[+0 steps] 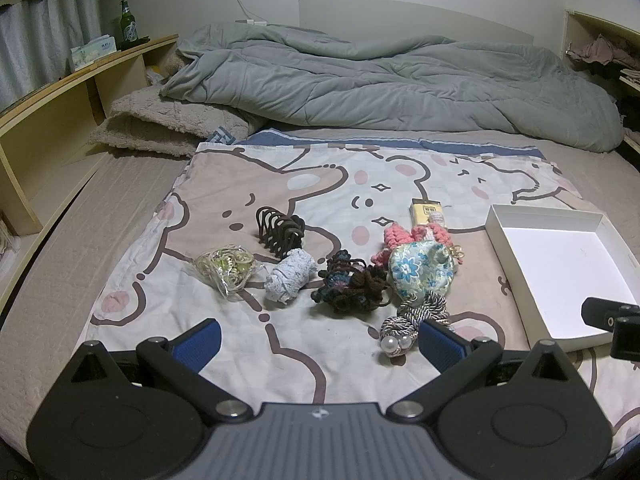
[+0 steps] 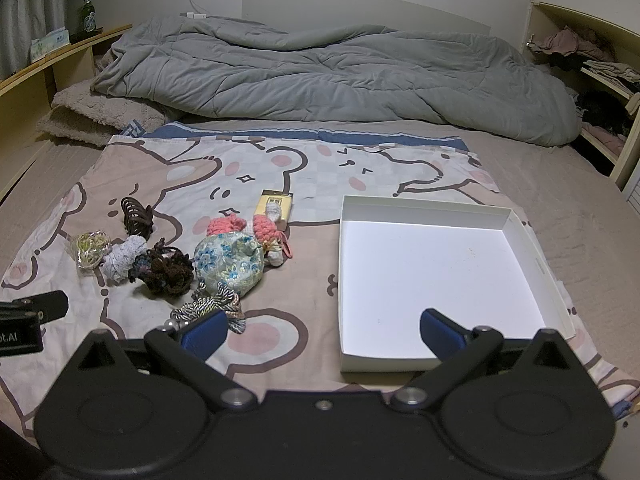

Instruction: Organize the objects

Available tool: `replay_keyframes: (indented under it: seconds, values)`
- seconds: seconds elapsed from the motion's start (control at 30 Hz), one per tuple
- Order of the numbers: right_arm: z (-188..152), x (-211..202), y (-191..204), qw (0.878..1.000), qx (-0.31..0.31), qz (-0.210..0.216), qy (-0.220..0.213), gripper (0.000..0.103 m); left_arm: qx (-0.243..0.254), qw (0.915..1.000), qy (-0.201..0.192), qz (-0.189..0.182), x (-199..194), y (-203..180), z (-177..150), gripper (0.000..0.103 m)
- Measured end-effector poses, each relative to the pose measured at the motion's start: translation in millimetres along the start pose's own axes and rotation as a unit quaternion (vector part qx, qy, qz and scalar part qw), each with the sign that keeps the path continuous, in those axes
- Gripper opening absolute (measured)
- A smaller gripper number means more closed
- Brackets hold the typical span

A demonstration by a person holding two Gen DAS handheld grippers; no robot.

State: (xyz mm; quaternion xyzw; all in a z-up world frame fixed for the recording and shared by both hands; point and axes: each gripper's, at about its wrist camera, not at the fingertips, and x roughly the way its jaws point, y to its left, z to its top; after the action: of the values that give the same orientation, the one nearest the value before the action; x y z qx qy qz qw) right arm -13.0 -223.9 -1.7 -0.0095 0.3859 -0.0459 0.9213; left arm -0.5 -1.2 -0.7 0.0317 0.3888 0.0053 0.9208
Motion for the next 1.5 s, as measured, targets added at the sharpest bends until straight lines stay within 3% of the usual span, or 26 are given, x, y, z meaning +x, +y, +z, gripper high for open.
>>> replay_keyframes:
  seconds: [1.5]
  values:
    - [-2.9,1.4,-0.9,1.000,0.002,-0.004,0.001,0.103,0.004,1.0000,-0.004,0.000,-0.1,-3.8,1.3,0.103]
